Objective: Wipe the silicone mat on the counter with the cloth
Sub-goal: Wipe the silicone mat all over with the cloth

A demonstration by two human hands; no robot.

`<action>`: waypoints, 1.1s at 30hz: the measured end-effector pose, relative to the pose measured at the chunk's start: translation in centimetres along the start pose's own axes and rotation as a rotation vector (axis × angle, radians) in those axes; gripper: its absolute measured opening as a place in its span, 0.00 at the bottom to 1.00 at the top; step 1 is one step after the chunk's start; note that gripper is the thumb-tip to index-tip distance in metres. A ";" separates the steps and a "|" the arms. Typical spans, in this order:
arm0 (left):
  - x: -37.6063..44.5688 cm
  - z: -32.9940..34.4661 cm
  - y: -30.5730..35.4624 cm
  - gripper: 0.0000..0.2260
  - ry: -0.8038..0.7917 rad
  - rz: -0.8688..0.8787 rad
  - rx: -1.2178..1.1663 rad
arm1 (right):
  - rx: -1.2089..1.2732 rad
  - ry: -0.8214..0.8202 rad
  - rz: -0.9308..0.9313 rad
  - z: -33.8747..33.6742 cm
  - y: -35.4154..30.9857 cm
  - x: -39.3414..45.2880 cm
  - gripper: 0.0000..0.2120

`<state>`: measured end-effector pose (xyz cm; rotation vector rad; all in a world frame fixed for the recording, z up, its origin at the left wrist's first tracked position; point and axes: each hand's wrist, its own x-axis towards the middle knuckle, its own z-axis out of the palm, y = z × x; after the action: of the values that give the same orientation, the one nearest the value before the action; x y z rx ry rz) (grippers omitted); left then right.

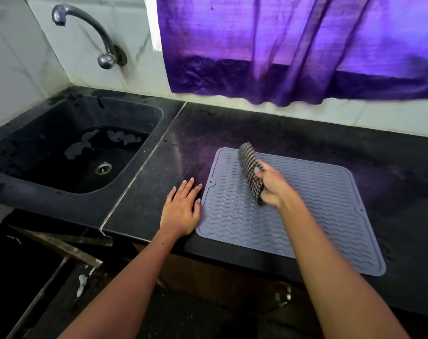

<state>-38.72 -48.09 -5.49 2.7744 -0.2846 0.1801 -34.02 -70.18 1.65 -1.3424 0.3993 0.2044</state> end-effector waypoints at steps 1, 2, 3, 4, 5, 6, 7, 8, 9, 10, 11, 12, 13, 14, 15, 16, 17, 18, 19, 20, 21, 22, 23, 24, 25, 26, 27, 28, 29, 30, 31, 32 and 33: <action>0.0 0.0 0.0 0.31 0.000 0.001 -0.003 | 0.050 0.096 -0.041 0.0 -0.5 0.2 0.22; 0.0 0.0 0.0 0.31 0.002 0.001 -0.005 | -0.036 0.191 -0.111 0.3 -1.0 0.3 0.23; 0.0 0.0 0.1 0.32 0.003 0.000 -0.007 | -0.213 0.272 -0.190 0.7 -1.1 0.0 0.23; -0.1 0.0 0.0 0.32 0.002 0.001 -0.007 | -0.422 0.295 -0.280 1.3 -0.8 -0.4 0.24; 0.0 0.0 0.0 0.32 -0.001 0.002 -0.004 | -0.643 0.264 -0.371 1.8 -0.1 -0.5 0.26; 0.0 0.0 0.0 0.32 -0.003 0.004 0.000 | -0.844 0.206 -0.420 2.4 0.8 -0.5 0.28; 0.0 0.0 0.0 0.32 -0.003 0.006 0.004 | -1.022 0.143 -0.430 2.8 2.0 -0.5 0.31; 0.1 0.0 0.0 0.31 0.001 0.006 0.006 | -1.181 0.097 -0.428 3.1 3.3 -0.5 0.33; 0.1 0.0 0.0 0.31 0.007 0.008 0.007 | -1.312 0.085 -0.434 3.2 4.5 -0.4 0.35; 0.1 0.0 0.0 0.31 0.008 0.008 0.006 | -1.401 0.095 -0.446 3.3 5.2 -0.6 0.36; 0.0 0.0 0.0 0.30 0.008 0.007 0.005 | -1.425 0.119 -0.460 3.3 5.8 -0.5 0.36; 0.0 0.1 0.0 0.30 0.010 0.005 0.008 | -1.409 0.142 -0.468 3.2 5.9 -0.5 0.35; 0.1 0.1 0.0 0.30 0.010 0.003 0.010 | -1.375 0.149 -0.464 3.2 5.8 -0.3 0.34; 0.1 0.1 0.0 0.30 0.010 0.002 0.011 | -1.348 0.140 -0.456 3.1 5.5 -0.3 0.34; 0.1 0.1 0.0 0.29 0.010 0.001 0.010 | -1.328 0.124 -0.452 2.9 5.2 -0.1 0.33; 0.1 0.1 0.0 0.29 0.011 0.000 0.009 | -1.312 0.103 -0.441 2.8 5.0 0.0 0.33; 0.1 0.1 0.0 0.29 0.010 -0.001 0.011 | -1.285 0.077 -0.426 2.7 4.8 0.2 0.32; 0.0 0.1 0.0 0.30 0.007 -0.003 0.013 | -1.238 0.047 -0.397 2.6 4.4 0.3 0.32; 0.0 0.0 0.0 0.30 0.002 -0.003 0.013 | -1.147 0.029 -0.356 2.4 3.9 0.5 0.30; 0.0 0.0 0.1 0.30 -0.002 -0.002 0.012 | -0.996 0.029 -0.298 2.1 3.3 1.0 0.27; 0.0 0.0 0.1 0.31 -0.004 -0.002 0.009 | -0.776 0.039 -0.219 1.7 2.2 1.3 0.24; 0.0 -0.1 0.1 0.31 -0.002 -0.002 0.006 | -0.516 0.055 -0.127 1.3 1.0 1.5 0.22; 0.0 -0.1 0.1 0.31 0.003 -0.001 0.003 | -0.265 0.084 -0.056 1.0 -0.2 1.7 0.21; -0.1 0.0 0.0 0.30 0.007 0.000 0.002 | -0.082 0.151 -0.028 0.7 -1.1 2.1 0.20; -0.1 0.0 0.1 0.30 0.013 0.001 0.002 | -0.006 0.238 -0.052 0.5 -1.7 2.2 0.20; -0.1 -0.1 0.0 0.30 0.017 0.002 0.002 | -0.067 0.322 -0.113 0.4 -2.1 2.1 0.20; -0.1 -0.1 0.0 0.30 0.019 0.002 -0.002 | -0.225 0.393 -0.188 0.7 -2.1 1.8 0.21; -0.1 -0.1 0.0 0.30 0.017 0.005 -0.007 | -0.429 0.431 -0.276 1.1 -1.9 1.3 0.22; -0.1 -0.1 0.0 0.30 0.015 0.008 -0.009 | -0.628 0.414 -0.367 1.5 -1.3 0.9 0.24; -0.1 0.0 -0.1 0.30 0.013 0.011 -0.008 | -0.809 0.359 -0.441 1.8 -0.3 0.9 0.26; -0.1 0.0 -0.1 0.30 0.013 0.013 -0.005 | -0.986 0.279 -0.475 2.1 0.8 0.8 0.28; 0.0 0.0 -0.1 0.30 0.016 0.013 -0.005 | -1.157 0.198 -0.476 2.4 2.0 0.9 0.30; 0.0 0.1 -0.2 0.29 0.019 0.012 -0.007 | -1.303 0.142 -0.470 2.4 3.2 1.1 0.31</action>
<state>-38.67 -47.97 -5.59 2.7631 -0.2969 0.2088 -33.77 -67.22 -1.24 -2.6945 0.0013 -0.0625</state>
